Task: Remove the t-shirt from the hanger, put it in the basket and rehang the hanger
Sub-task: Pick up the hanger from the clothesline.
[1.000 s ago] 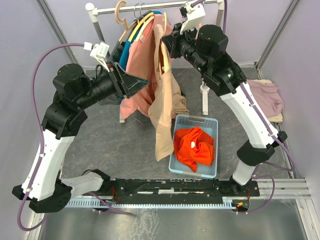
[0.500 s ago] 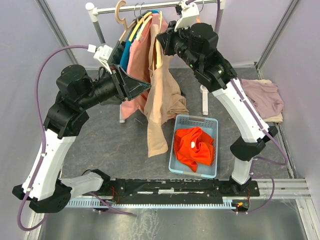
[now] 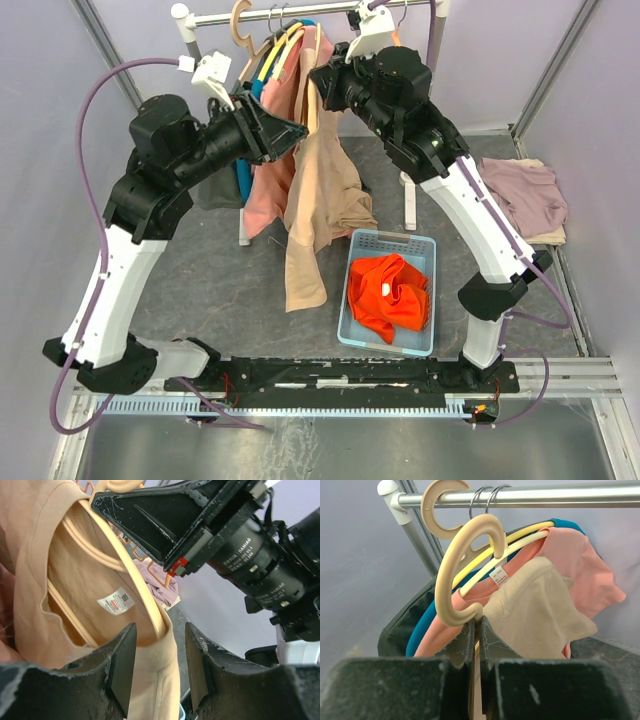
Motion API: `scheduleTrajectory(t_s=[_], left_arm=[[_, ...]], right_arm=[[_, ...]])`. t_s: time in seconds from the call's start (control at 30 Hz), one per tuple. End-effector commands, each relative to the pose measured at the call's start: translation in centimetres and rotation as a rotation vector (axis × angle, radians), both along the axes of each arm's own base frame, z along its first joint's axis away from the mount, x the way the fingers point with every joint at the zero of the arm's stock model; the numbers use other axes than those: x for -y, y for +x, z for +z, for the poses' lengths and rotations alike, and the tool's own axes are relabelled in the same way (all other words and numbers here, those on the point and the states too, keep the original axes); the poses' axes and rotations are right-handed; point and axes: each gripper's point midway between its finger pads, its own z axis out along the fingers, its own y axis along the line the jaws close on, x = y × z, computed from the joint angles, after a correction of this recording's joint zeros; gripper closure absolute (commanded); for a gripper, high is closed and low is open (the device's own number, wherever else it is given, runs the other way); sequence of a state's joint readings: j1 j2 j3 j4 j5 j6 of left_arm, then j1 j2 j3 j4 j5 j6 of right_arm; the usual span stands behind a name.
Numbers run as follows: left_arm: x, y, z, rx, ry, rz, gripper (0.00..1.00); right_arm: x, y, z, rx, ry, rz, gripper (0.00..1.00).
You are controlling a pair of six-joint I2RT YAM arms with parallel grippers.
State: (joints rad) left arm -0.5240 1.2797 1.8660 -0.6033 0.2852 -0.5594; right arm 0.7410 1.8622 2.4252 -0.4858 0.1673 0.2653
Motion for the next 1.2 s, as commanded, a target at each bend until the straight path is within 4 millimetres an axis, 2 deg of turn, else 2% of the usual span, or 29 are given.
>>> scheduleTrajectory(t_s=[0.0, 0.13, 0.37, 0.57, 0.8, 0.9, 1.03, 1.17], left_arm=[[0.9, 0.7, 1.4, 0.048, -0.004, -0.027, 0.49], [1.9, 1.4, 0.9, 0.03, -0.02, -0.058, 0.49], [2.2, 2.7, 0.8, 0.028, -0.033, -0.03, 0.49], [2.4, 3.4, 1.4, 0.04, -0.053, -0.018, 0.57], [2.1, 4.0, 1.8, 0.042, -0.077, 0.024, 0.62], [1.9, 4.2, 1.9, 0.042, -0.094, 0.039, 0.67], [2.1, 4.2, 2.1, 0.037, -0.123, 0.033, 0.84], [2.6, 4.2, 2.4, 0.028, -0.152, 0.009, 0.96]], right_arm=[[0.6, -1.3, 4.5, 0.096, 0.098, 0.005, 0.99], [0.3, -1.5, 4.6, 0.098, 0.099, 0.011, 0.99], [-0.3, -2.0, 4.6, 0.1, 0.097, 0.026, 0.99], [-0.4, -2.4, 4.6, 0.101, 0.084, 0.029, 0.99], [-0.1, -2.7, 4.2, 0.095, 0.071, 0.023, 0.99], [0.1, -2.8, 4.1, 0.094, 0.066, 0.021, 0.99], [0.5, -3.0, 4.0, 0.093, 0.058, 0.017, 0.99], [1.1, -3.5, 4.1, 0.095, 0.049, 0.01, 0.97]])
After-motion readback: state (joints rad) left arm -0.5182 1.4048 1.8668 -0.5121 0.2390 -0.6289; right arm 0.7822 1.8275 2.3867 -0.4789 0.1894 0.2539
